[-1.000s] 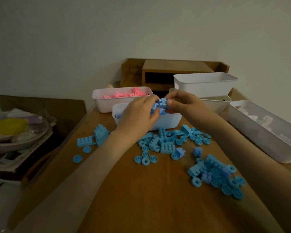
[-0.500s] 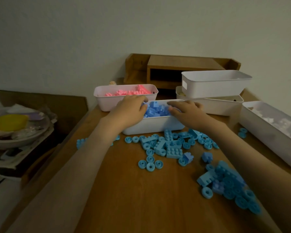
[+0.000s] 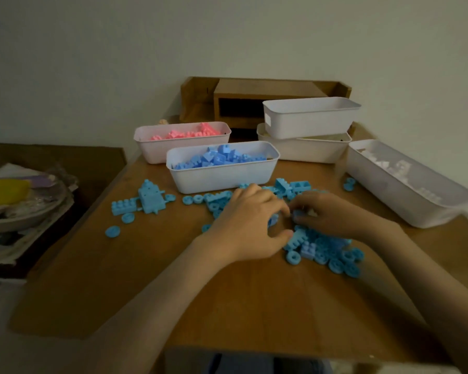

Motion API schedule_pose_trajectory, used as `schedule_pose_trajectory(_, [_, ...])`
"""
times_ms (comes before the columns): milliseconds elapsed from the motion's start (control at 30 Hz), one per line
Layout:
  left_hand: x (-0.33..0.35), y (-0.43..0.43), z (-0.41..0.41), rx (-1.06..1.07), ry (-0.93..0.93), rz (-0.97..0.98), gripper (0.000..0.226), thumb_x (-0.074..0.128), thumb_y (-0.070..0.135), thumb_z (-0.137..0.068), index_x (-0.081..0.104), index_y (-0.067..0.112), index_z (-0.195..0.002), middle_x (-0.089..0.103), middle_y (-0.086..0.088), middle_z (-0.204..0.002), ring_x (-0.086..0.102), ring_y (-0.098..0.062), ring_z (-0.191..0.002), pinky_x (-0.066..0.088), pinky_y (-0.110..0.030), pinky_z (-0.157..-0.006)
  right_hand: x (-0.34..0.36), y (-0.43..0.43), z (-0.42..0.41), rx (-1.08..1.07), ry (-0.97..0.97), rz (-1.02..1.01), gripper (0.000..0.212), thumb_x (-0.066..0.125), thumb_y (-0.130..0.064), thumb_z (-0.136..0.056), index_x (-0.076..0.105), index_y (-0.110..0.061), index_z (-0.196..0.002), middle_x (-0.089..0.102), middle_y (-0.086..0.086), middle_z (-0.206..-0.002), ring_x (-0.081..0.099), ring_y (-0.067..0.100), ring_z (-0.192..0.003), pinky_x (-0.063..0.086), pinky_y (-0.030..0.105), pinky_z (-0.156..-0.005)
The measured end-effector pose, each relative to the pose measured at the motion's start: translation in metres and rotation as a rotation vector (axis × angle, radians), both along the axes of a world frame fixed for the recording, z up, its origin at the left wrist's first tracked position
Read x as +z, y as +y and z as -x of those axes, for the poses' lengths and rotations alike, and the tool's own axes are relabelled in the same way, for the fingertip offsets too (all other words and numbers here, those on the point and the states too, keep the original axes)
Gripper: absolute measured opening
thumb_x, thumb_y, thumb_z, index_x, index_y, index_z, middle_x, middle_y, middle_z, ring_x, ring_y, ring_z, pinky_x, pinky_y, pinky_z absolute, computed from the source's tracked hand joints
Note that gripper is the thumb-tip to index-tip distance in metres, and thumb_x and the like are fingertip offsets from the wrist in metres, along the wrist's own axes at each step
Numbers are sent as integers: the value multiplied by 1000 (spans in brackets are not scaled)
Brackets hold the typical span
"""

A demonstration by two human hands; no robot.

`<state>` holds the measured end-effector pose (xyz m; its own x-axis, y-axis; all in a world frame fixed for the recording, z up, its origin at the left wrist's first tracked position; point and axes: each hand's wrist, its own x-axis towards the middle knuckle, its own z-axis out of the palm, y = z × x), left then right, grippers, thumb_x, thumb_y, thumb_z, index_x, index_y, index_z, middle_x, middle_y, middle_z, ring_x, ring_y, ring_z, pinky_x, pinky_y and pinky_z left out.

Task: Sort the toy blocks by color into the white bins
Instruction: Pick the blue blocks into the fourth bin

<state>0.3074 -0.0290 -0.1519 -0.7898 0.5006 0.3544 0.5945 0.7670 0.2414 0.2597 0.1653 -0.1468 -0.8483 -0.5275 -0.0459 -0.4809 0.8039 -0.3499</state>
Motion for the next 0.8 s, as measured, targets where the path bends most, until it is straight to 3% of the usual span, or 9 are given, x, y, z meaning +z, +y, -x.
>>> schedule_pose_trajectory(100, [-15, -1, 7, 34, 126, 31, 41, 56, 48, -80, 62, 21, -110, 57, 4, -111, 44, -16, -107, 35, -32, -93, -6, 4, -7, -42, 41, 127, 8, 55, -20, -92, 59, -25, -96, 56, -10, -95, 53, 10, -89, 41, 22, -76])
schedule_pose_trajectory(267, [-23, -14, 17, 119, 114, 93, 41, 48, 44, -86, 58, 27, -121, 53, 9, -123, 38, -13, -117, 19, -24, -93, 7, 8, -19, 82, 5, 309, 12, 53, -17, -92, 60, -27, -95, 61, -13, -95, 56, 0, -92, 46, 19, -82])
schedule_pose_trajectory(400, [-26, -11, 20, 93, 123, 84, 30, 54, 37, -86, 65, 25, -111, 60, 10, -117, 42, -13, -112, 15, -22, -85, 14, 11, -26, 58, -24, 457, 18, 48, -10, -89, 52, -22, -101, 58, -1, -91, 60, 14, -82, 50, 37, -76])
schedule_pose_trajectory(500, [-29, -12, 22, 101, 164, 62, 22, 60, 35, -85, 66, 25, -104, 59, 8, -118, 38, -12, -113, 15, -23, -86, 18, 15, -29, 112, -102, 496, 23, 46, -12, -72, 53, -20, -92, 55, -5, -86, 54, 10, -79, 45, 27, -69])
schedule_pose_trajectory(567, [-28, -11, 20, 109, 169, 38, 18, 61, 35, -84, 66, 26, -99, 58, 8, -120, 34, -10, -113, 14, -22, -86, 18, 15, -30, 158, -166, 414, 17, 49, -14, -74, 55, -23, -87, 55, -10, -83, 52, 5, -78, 40, 17, -67])
schedule_pose_trajectory(633, [-27, -9, 18, 114, 151, 25, 14, 60, 38, -85, 63, 27, -94, 57, 12, -120, 32, -7, -113, 12, -20, -85, 15, 15, -31, 211, -139, 198, 9, 57, -22, -84, 55, -30, -88, 52, -18, -86, 49, 0, -82, 37, 13, -69])
schedule_pose_trajectory(700, [-26, -7, 16, 115, 136, 6, 13, 59, 39, -86, 60, 28, -90, 58, 14, -117, 33, -5, -112, 12, -19, -84, 8, 15, -29, 234, -55, -25, 13, 62, -38, -84, 53, -37, -95, 45, -23, -94, 42, -2, -91, 32, 15, -77])
schedule_pose_trajectory(800, [-25, -6, 14, 116, 93, -6, 12, 57, 41, -87, 55, 29, -89, 58, 17, -108, 36, -5, -110, 13, -20, -85, 5, 11, -29, 183, 64, -140, 17, 55, -48, -86, 48, -43, -99, 41, -22, -99, 34, 3, -97, 25, 24, -84])
